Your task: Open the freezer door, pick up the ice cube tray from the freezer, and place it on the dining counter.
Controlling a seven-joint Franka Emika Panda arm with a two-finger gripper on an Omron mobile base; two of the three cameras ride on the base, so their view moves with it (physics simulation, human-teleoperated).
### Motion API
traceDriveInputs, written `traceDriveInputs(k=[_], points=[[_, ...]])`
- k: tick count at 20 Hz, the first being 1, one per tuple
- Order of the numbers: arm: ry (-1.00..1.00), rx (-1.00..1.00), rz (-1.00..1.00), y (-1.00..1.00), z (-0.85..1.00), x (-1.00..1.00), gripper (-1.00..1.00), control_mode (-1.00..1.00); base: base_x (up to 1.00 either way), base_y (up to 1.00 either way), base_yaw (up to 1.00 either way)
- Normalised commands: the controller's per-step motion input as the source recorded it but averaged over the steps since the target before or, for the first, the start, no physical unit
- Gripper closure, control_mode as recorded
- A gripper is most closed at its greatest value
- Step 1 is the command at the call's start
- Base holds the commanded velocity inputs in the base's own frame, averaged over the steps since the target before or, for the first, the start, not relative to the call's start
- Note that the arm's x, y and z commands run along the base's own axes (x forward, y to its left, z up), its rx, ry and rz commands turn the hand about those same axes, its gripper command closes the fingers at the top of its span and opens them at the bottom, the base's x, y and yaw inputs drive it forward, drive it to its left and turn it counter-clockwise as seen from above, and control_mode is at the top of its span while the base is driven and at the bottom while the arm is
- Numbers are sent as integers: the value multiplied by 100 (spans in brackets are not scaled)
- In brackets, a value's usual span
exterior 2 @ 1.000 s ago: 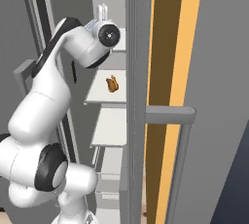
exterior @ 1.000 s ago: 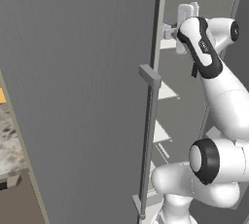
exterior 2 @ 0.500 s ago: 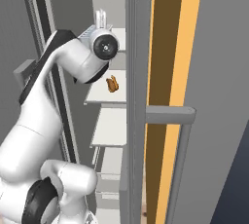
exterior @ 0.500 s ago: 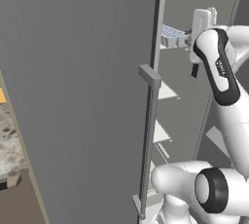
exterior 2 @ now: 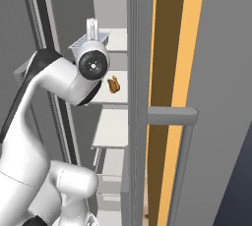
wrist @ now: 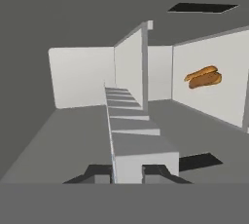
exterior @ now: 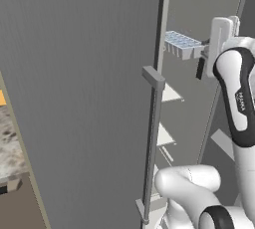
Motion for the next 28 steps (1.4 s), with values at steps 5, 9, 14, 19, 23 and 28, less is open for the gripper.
traceDriveInputs(k=[5,9,14,19,23,28], points=[[0,0,-3,0,0,-66,100,-100,0,0,0],[0,0,-1,0,0,-77,100,-100,0,0,0],[3,0,-1,0,0,-77,100,-100,0,0,0],[3,0,0,0,0,-75,100,-100,0,0,0],[1,0,0,0,0,-68,100,-100,0,0,0],[0,0,0,0,0,-64,100,-100,0,0,0]])
